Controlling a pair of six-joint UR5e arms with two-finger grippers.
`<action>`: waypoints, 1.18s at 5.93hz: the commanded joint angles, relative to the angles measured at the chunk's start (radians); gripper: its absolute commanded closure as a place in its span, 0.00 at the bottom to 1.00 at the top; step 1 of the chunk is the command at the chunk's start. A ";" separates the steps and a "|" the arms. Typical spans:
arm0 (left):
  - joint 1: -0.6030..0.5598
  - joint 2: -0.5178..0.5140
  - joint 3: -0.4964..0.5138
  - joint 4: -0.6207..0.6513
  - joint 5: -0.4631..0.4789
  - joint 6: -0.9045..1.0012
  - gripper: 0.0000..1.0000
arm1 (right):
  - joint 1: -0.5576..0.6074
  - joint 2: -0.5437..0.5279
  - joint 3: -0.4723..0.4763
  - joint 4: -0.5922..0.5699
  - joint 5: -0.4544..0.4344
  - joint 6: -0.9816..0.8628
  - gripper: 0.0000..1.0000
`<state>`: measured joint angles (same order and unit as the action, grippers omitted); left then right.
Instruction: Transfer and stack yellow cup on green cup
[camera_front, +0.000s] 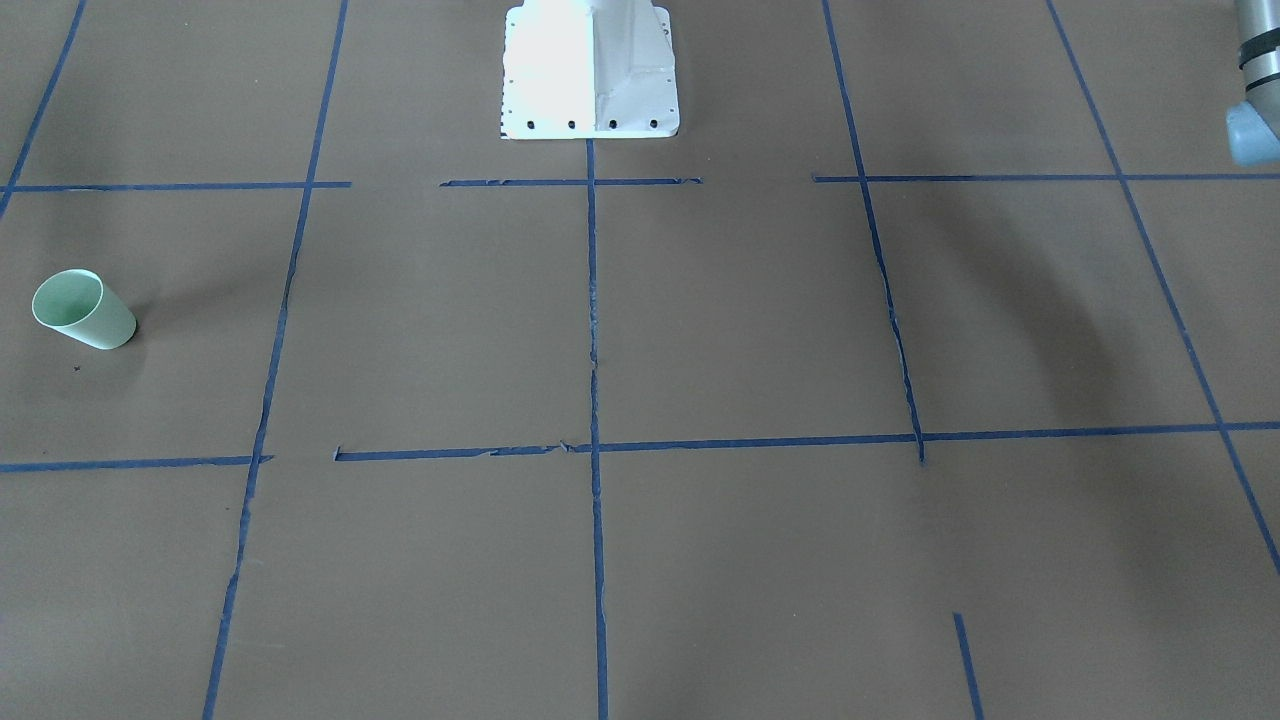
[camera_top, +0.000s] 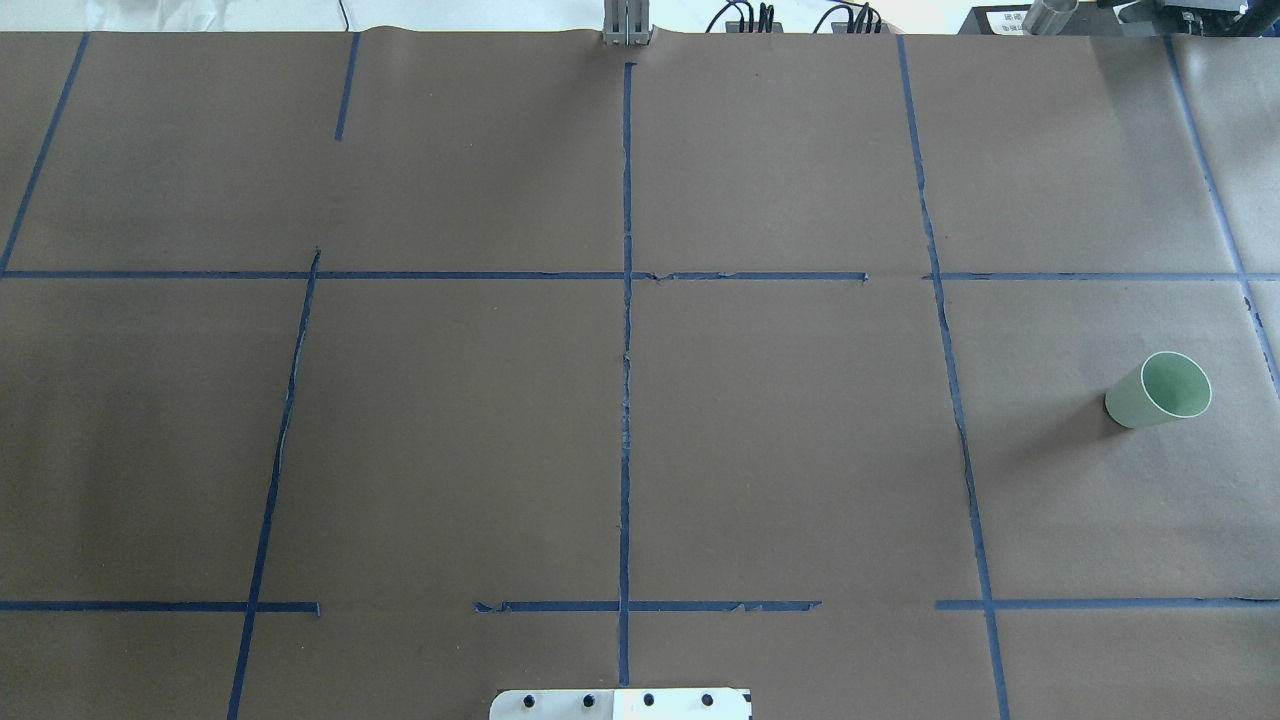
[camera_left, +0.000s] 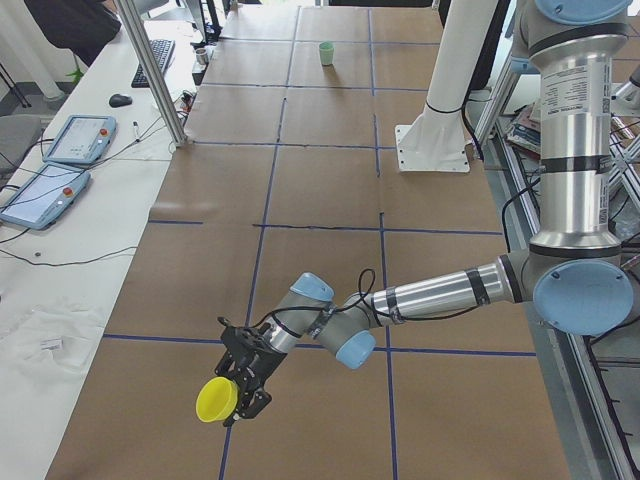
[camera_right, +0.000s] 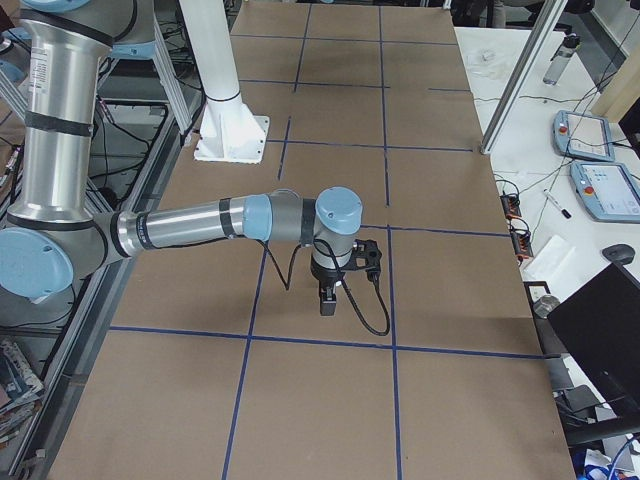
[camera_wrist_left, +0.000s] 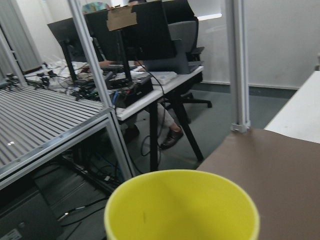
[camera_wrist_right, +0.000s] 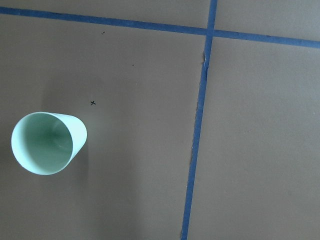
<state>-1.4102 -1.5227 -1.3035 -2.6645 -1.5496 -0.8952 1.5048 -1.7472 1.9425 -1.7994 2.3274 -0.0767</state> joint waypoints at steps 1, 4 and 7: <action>-0.049 -0.075 -0.020 -0.135 -0.219 0.062 0.30 | 0.000 0.000 0.001 0.000 0.006 0.000 0.00; -0.033 -0.202 -0.111 -0.146 -0.222 0.051 0.42 | 0.000 0.000 -0.005 0.000 0.023 -0.001 0.00; 0.214 -0.402 -0.134 -0.149 -0.157 0.068 0.49 | -0.002 0.021 0.004 0.003 0.042 -0.002 0.00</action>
<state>-1.2752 -1.8596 -1.4340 -2.8125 -1.7446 -0.8296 1.5038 -1.7339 1.9424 -1.7968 2.3585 -0.0793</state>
